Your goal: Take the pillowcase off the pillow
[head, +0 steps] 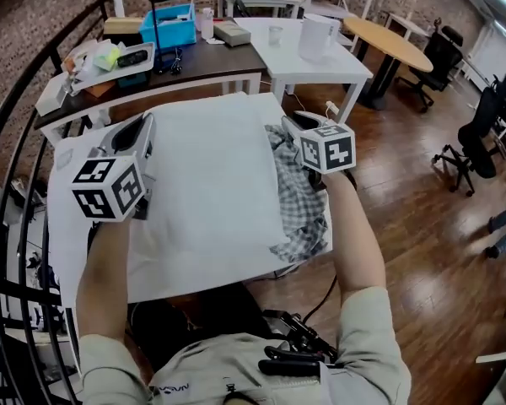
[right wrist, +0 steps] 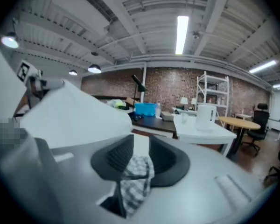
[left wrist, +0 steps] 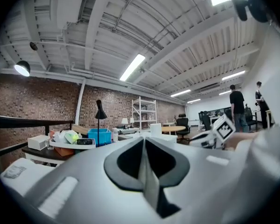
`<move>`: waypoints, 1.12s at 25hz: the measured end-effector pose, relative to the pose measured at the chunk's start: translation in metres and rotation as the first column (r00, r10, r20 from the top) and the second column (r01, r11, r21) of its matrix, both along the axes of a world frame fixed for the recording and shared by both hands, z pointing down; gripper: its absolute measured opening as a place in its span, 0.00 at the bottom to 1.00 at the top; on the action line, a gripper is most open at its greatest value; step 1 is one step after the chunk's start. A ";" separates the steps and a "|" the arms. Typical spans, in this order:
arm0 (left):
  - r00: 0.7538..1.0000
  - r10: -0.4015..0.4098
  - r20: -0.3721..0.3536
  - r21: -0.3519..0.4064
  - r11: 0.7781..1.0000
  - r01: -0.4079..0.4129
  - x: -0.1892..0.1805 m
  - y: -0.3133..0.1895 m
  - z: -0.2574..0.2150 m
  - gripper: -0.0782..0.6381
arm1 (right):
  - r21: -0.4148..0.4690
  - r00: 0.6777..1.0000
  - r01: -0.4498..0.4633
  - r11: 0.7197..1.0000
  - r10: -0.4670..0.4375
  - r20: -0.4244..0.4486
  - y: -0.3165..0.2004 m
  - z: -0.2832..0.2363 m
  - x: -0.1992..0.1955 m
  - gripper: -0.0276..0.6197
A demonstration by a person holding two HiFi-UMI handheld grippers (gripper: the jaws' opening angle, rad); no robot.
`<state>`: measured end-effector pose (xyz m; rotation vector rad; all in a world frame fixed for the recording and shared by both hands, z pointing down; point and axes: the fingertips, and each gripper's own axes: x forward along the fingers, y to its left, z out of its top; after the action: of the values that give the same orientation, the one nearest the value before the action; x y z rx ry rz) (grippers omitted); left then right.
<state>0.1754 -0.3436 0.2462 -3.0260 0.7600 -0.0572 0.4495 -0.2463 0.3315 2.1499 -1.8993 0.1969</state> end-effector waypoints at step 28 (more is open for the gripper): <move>0.947 -0.229 0.225 0.113 0.972 0.208 -0.145 -0.052 0.128 0.28 | 0.067 0.969 0.116 0.991 -0.099 -0.227 -0.013 -0.010 -0.174 0.05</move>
<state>0.0306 -0.3960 0.3746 -2.7703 1.0380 -0.3714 0.2752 -0.2590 0.3210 2.0129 -1.9136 -0.1395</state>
